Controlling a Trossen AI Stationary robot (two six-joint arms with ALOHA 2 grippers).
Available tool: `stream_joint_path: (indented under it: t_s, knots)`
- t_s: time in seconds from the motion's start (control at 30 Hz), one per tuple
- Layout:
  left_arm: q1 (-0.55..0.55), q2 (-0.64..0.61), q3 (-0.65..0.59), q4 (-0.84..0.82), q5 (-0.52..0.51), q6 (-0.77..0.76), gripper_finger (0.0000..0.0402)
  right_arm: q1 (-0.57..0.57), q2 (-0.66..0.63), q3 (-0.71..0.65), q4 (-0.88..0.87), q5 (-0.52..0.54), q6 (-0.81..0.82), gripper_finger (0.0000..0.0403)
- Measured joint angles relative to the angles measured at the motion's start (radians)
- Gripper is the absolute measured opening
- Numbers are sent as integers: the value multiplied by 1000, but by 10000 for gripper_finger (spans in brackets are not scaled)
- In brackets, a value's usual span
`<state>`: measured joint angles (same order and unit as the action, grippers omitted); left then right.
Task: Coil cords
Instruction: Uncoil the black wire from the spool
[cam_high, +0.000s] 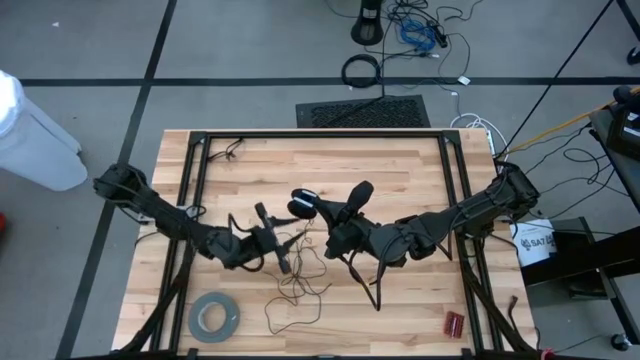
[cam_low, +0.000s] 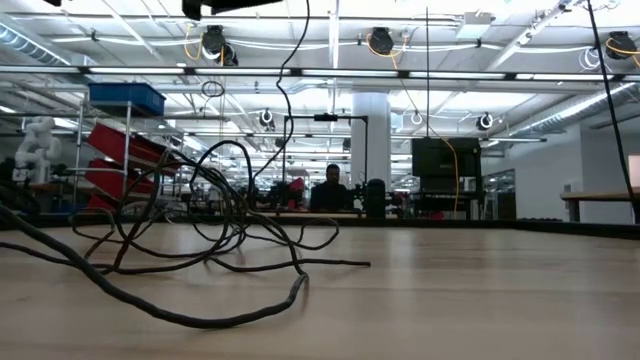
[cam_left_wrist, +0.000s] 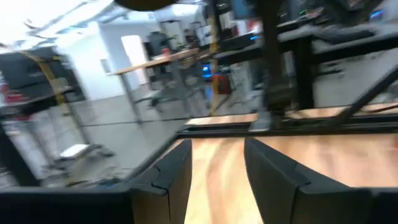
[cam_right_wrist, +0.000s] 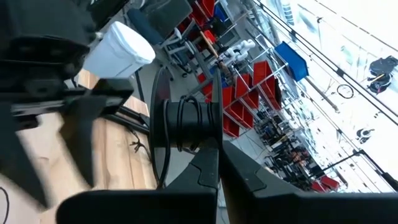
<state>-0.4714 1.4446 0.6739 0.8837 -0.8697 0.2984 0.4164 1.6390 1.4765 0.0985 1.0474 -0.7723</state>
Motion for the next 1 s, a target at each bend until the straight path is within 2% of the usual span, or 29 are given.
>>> stream_joint_path:
  t_s: [0.53,0.67,0.87,1.0]
  knots:
    - [17,28,64,22,13,-31,153,5,0,0,4,0,-1,0]
    - [42,27,72,24,57,-54,153,5,0,0,4,0,12,0]
    - [67,27,72,-8,66,-83,152,10,0,0,4,0,20,0]
    - [67,27,72,-10,105,-75,126,11,0,0,0,0,27,0]
